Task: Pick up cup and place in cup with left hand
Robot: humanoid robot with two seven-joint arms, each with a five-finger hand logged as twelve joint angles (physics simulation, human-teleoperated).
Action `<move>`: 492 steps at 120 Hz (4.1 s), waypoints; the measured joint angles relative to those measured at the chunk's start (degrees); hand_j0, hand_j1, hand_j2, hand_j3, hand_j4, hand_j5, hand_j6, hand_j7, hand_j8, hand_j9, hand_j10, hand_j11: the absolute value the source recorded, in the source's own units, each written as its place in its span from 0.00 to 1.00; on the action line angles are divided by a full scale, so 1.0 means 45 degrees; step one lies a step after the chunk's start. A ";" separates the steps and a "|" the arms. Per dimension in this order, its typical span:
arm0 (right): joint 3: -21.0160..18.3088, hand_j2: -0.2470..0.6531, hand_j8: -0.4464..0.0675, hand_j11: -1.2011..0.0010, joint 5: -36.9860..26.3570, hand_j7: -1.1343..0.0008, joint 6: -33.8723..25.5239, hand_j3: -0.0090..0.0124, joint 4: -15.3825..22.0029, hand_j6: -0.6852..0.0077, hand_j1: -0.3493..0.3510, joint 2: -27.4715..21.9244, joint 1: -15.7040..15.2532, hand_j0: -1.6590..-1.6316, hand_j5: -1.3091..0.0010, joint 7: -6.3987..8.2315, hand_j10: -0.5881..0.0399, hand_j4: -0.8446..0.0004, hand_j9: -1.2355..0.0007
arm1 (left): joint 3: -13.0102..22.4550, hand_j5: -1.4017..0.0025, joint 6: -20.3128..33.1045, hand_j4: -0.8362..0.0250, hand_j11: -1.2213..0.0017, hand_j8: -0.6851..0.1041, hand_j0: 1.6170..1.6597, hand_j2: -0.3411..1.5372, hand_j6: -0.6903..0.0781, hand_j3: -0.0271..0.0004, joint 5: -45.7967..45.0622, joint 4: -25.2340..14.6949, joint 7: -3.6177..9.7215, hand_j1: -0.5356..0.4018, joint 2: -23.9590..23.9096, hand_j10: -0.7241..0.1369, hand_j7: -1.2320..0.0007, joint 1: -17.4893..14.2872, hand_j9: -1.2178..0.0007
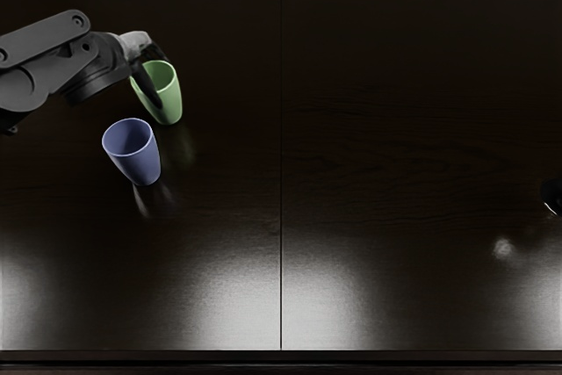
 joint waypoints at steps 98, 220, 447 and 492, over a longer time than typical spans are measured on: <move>0.0000 0.27 0.87 1.00 -0.0001 1.00 0.0000 0.42 0.0000 0.99 0.00 0.0000 0.0000 0.04 1.00 0.0000 0.94 1.00 1.00 | -0.0319 0.54 -0.0026 0.44 0.48 0.45 0.93 0.29 0.47 0.99 -0.1228 -0.5358 -0.0002 0.43 0.2606 0.29 0.49 -0.1103 0.48; 0.0000 0.27 0.87 1.00 -0.0002 1.00 0.0000 0.42 0.0000 0.99 0.00 0.0000 0.0000 0.04 1.00 0.0000 0.94 1.00 1.00 | -0.0273 0.53 -0.2530 0.44 0.47 0.43 0.92 0.28 0.48 0.99 -0.2995 -0.8024 0.0002 0.43 0.5733 0.28 0.47 -0.2571 0.47; 0.0000 0.27 0.87 1.00 -0.0006 1.00 0.0000 0.42 0.0000 0.99 0.00 0.0000 0.0000 0.04 1.00 0.0000 0.94 1.00 1.00 | 0.0768 0.52 -0.4282 0.45 0.46 0.45 0.91 0.27 0.50 0.99 -0.2989 -0.7950 0.0001 0.43 0.7896 0.27 0.46 -0.2706 0.46; 0.0000 0.27 0.87 1.00 -0.0006 1.00 0.0000 0.42 0.0000 0.99 0.00 0.0000 0.0000 0.04 1.00 0.0000 0.94 1.00 1.00 | 0.0874 0.51 -0.3310 0.46 0.45 0.46 0.90 0.27 0.51 0.99 -0.2579 -0.7788 0.0002 0.43 0.7348 0.26 0.45 -0.2347 0.45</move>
